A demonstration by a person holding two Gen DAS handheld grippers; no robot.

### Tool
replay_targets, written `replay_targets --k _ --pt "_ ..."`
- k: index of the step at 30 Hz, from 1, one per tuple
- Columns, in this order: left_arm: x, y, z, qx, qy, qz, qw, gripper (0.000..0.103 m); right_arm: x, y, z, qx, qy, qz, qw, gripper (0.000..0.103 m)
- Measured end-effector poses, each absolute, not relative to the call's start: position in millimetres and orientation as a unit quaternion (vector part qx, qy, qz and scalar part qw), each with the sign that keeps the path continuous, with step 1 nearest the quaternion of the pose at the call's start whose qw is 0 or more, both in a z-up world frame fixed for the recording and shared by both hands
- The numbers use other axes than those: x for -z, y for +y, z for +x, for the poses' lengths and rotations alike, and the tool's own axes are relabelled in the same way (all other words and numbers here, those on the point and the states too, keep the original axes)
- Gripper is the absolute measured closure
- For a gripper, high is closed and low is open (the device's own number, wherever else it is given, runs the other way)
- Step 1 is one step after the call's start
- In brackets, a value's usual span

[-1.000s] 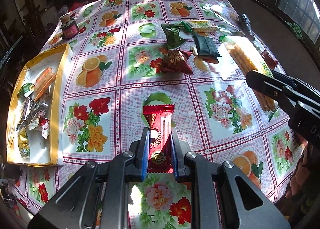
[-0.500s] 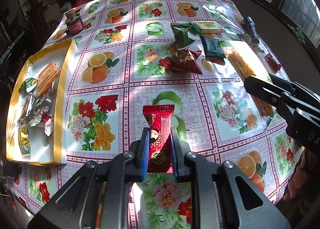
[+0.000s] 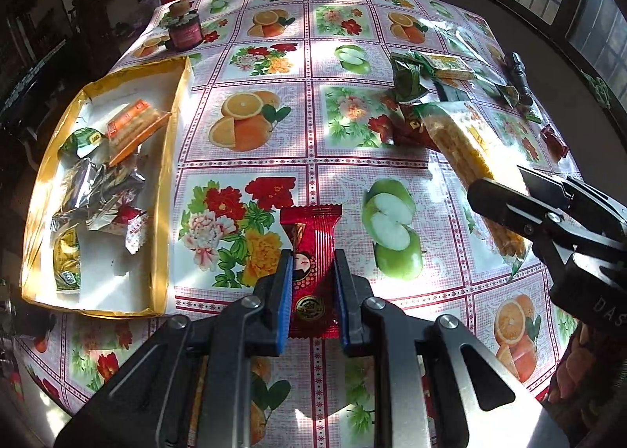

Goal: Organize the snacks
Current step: 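Carry the red candy bar and WEIDAN cracker pack over the yellow tray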

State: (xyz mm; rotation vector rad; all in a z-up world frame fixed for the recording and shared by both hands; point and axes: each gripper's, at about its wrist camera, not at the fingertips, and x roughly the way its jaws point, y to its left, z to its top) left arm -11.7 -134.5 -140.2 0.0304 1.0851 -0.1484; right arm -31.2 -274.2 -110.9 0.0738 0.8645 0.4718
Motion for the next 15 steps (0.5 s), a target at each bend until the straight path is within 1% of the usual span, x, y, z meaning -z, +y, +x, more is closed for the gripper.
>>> replay_targets --k 4,10,15 --pt "128 -105 -12 0.053 0.504 0.002 0.862 0.083 111 -246 -24 -0.257 0.418 0.032 0.871 0.057" --pt "109 -31 -7 0.002 0.487 -0.032 0.873 0.083 99 -185 -11 -0.318 0.408 0.016 0.856 0.057" --pt "117 29 4 -0.044 0.497 -0.069 0.864 0.083 100 -127 8 -0.367 0.409 0.014 0.835 0.057"
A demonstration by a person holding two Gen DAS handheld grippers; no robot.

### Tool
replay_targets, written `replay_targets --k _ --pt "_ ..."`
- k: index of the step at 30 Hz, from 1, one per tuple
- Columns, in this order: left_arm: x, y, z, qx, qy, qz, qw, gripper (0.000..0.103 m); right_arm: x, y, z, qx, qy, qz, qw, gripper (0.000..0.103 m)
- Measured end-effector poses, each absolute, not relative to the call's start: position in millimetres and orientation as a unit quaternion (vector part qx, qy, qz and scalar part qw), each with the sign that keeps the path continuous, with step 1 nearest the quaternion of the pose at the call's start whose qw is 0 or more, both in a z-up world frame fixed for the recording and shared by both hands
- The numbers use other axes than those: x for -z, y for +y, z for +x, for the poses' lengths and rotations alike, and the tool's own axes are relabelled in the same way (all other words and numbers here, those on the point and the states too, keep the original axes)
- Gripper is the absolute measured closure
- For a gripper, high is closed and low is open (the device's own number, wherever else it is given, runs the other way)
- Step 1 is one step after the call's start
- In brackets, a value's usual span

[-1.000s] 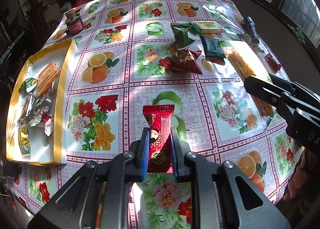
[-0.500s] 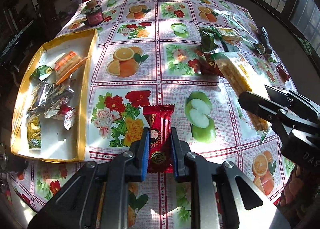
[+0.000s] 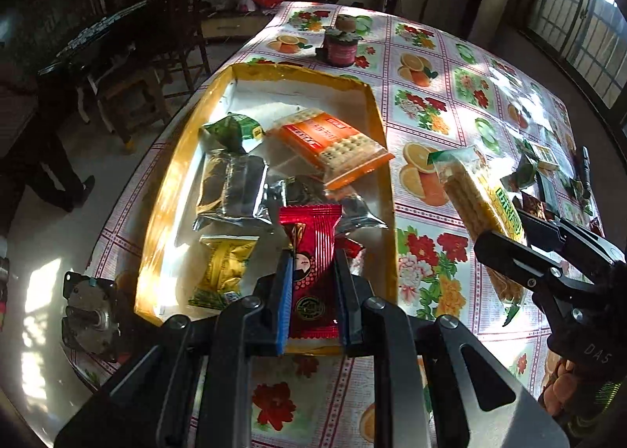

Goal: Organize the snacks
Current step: 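Carry the red candy bar and WEIDAN cracker pack over the yellow tray, then open both grippers to drop the items into the yellow tray, then move both grippers back to the snack pile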

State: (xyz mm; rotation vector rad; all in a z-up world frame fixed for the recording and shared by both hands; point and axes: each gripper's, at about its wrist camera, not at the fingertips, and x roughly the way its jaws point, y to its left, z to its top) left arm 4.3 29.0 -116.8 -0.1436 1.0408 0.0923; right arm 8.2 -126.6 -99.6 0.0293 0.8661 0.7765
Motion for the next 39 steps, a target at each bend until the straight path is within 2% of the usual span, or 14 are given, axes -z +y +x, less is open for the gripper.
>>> replay_targets --k 9,10,12,13,14,15,19,23,33,39 --pt "143 53 9 -0.047 0.52 -0.086 0.849 0.081 119 -52 28 -0.399 0.434 -0.017 0.807 0.057" --pt "144 52 9 -0.045 0.523 -0.082 0.847 0.076 122 -49 27 -0.399 0.438 -0.019 0.805 0.057" --pt "144 50 7 -0.046 0.527 -0.068 0.846 0.054 127 -48 26 -0.395 0.442 -0.022 0.805 0.055" --pt "143 48 7 -0.048 0.526 -0.06 0.847 0.035 128 -50 26 -0.397 0.443 -0.018 0.804 0.055" --pt "140 47 5 -0.051 0.52 -0.055 0.851 0.028 127 -53 26 -0.398 0.445 -0.009 0.802 0.053" --pt "137 46 3 -0.053 0.516 -0.053 0.854 0.028 126 -57 26 -0.396 0.448 0.0 0.802 0.049" --pt "119 36 -2 -0.04 0.502 -0.051 0.863 0.027 114 -88 22 -0.391 0.436 0.032 0.81 0.045" --pt "108 7 -2 -0.005 0.493 -0.051 0.868 0.021 107 -144 13 -0.363 0.424 0.059 0.828 0.042" --pt "114 -137 16 0.1 0.511 0.005 0.854 0.021 128 -342 -16 -0.177 0.433 0.147 0.871 0.04" --pt "119 -207 19 0.124 0.515 0.041 0.847 0.021 125 -415 -33 -0.108 0.415 0.174 0.887 0.039"
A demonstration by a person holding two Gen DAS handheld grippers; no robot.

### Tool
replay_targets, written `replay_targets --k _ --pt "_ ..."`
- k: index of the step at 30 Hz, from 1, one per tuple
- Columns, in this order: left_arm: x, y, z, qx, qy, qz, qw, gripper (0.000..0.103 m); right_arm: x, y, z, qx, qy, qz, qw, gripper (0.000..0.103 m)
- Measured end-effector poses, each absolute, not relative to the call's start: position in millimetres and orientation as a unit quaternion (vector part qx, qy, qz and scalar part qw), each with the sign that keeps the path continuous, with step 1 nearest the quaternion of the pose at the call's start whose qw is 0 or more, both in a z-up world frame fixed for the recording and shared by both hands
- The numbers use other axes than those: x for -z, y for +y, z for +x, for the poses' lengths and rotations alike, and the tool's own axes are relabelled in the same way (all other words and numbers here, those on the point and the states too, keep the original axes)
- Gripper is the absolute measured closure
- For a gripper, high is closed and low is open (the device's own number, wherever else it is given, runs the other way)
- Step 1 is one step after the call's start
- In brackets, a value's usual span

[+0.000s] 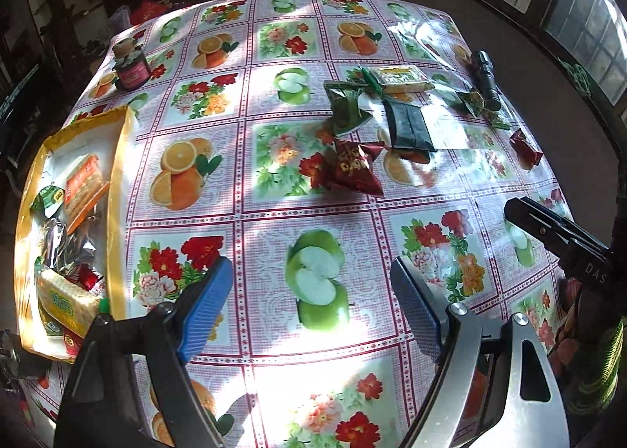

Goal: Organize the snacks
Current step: 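Move both grippers back to the snack pile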

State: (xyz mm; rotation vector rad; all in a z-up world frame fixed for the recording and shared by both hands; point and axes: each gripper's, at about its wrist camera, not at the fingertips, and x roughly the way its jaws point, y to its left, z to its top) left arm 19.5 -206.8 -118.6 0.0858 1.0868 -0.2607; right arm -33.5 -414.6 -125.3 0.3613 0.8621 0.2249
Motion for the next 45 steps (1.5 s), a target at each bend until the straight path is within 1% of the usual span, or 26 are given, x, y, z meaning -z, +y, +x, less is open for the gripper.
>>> replay_targets --k 8,16,30,45 --pt "125 -256 18 0.137 0.523 0.068 0.839 0.021 128 -447 -46 -0.081 0.405 0.183 0.892 0.039" --pt "128 -274 18 0.144 0.526 0.082 0.834 0.021 133 -454 -47 -0.08 0.409 0.182 0.891 0.039" --pt "134 -269 28 0.148 0.536 0.069 0.828 0.021 132 -450 -38 -0.077 0.416 0.17 0.89 0.037" --pt "138 -247 53 0.145 0.544 0.036 0.826 0.02 130 -415 -4 -0.094 0.427 0.139 0.888 0.036"
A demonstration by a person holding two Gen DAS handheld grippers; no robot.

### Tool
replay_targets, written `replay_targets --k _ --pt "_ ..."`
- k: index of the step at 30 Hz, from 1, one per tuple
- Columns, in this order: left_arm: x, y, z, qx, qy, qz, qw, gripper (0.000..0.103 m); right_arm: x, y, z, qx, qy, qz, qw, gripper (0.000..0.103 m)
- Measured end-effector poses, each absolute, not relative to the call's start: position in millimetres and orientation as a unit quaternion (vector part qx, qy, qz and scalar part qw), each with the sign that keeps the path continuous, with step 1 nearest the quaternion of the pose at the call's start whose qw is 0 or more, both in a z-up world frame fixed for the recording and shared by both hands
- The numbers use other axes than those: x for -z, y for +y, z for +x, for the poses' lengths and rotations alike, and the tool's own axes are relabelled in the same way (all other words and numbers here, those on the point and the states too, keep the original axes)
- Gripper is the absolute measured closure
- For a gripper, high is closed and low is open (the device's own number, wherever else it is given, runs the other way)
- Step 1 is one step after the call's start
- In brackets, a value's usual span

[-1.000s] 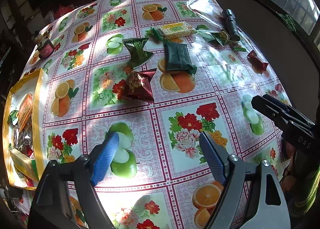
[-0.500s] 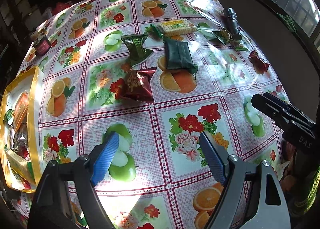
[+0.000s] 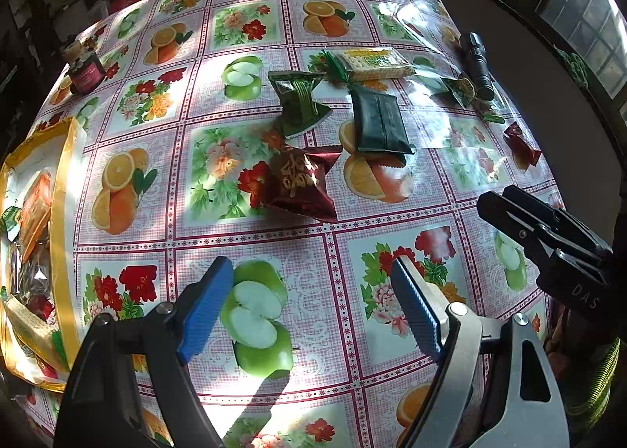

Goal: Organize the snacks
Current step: 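Move both grippers back to the snack pile, then grasp the red-gold bag with the left gripper while the right gripper grasps the dark green packet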

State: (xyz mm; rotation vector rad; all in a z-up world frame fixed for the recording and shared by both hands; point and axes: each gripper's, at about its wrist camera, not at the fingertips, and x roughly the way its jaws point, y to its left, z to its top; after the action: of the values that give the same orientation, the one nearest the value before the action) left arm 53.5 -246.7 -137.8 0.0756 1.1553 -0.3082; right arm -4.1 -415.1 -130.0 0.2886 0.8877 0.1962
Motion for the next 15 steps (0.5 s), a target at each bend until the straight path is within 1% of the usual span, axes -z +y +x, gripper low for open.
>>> replay_targets --k 8,15 --pt "141 -242 80 0.152 0.547 0.021 0.823 0.02 132 -386 46 -0.104 0.437 0.114 0.886 0.036" --pt "150 -241 104 0.159 0.554 0.012 0.817 0.02 145 -363 93 -0.098 0.457 0.091 0.88 0.036"
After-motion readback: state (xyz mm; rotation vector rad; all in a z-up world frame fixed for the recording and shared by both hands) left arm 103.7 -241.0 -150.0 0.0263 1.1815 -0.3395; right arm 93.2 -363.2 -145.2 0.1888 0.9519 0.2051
